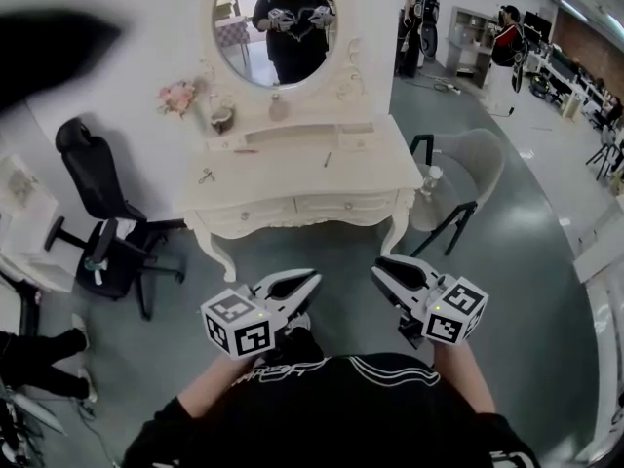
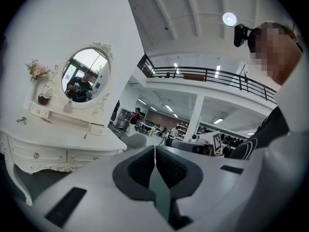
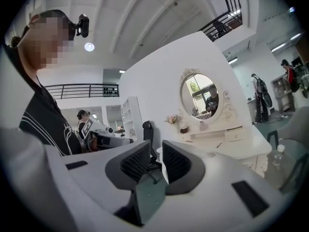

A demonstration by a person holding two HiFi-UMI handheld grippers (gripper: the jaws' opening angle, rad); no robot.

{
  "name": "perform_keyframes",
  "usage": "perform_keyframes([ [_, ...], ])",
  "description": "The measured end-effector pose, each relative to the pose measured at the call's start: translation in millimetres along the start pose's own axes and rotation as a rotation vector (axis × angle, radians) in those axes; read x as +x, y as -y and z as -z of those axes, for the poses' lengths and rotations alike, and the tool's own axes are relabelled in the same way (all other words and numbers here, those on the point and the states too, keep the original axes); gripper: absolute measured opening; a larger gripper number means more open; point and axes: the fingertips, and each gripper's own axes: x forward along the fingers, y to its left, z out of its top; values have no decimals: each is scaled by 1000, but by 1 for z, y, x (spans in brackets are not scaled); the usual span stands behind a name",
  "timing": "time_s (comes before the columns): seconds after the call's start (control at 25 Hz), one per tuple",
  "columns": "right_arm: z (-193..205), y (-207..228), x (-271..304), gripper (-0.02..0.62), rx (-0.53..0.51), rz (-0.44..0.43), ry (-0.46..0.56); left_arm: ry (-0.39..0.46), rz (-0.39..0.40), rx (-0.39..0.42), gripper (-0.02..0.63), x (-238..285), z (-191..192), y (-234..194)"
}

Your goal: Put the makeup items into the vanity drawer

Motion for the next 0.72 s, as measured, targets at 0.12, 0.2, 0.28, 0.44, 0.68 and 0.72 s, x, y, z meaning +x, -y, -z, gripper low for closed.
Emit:
perform_keyframes([
  [0.12,5,8,16,140,-3,-8,-25,1,3,-1,28,5,-2,-15],
  [0.2,7,16,29,166,-5,-11,-30,7,1,-4,28,8,-4,-30],
  [0.28,7,29,44,189,-5,-7,-29,9,-8,-15,28,12,-5,-50],
  [0.44,5,60,84,218,-11,-2,-38,18,-34,-43,28,18,-14,-103],
  [0.68,-5,115,165,258,0,-9,-81,32,-65,-96,28,32,-51,-191],
  [0.72,-7,123,180,259,5,-13,-87,33,-65,-98,28,35,-59,-206],
])
